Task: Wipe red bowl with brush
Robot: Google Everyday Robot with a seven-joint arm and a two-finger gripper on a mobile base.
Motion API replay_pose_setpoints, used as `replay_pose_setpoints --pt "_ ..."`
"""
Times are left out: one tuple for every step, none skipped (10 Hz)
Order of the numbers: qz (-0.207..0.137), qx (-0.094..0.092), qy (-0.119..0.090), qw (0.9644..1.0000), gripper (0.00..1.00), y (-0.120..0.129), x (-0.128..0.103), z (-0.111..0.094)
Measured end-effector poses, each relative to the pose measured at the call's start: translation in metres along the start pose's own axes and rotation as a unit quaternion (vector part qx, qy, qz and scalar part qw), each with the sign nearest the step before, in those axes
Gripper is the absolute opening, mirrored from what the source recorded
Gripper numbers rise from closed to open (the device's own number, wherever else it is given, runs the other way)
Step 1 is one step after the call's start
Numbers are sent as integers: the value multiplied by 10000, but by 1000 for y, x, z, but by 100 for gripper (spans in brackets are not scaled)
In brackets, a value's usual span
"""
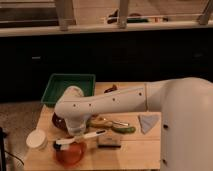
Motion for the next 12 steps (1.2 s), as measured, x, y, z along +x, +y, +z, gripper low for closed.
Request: replay_pose_setpoints --pt "-128 14 62 9999 0 5 -9 -1" --pt "-238 10 125 9996 0 10 -16 -1" --pt "-309 -12 168 9994 0 15 -18 2" --pt "-390 -62 246 9989 0 23 -22 6" --pt "-399 -95 297 9987 0 26 -22 8" --pt "-355 -145 375 9986 0 28 -19 11" --pt "-285 -220 509 9981 0 30 -14 18" --pt "-226 -277 585 9976 0 32 -10 22" --pt "-134 -344 668 9971 0 33 -2 27" --pt "7 -450 759 9961 0 35 9 36" --pt "65 -492 793 9956 0 35 13 40" --pt "120 -518 797 9954 0 33 17 43"
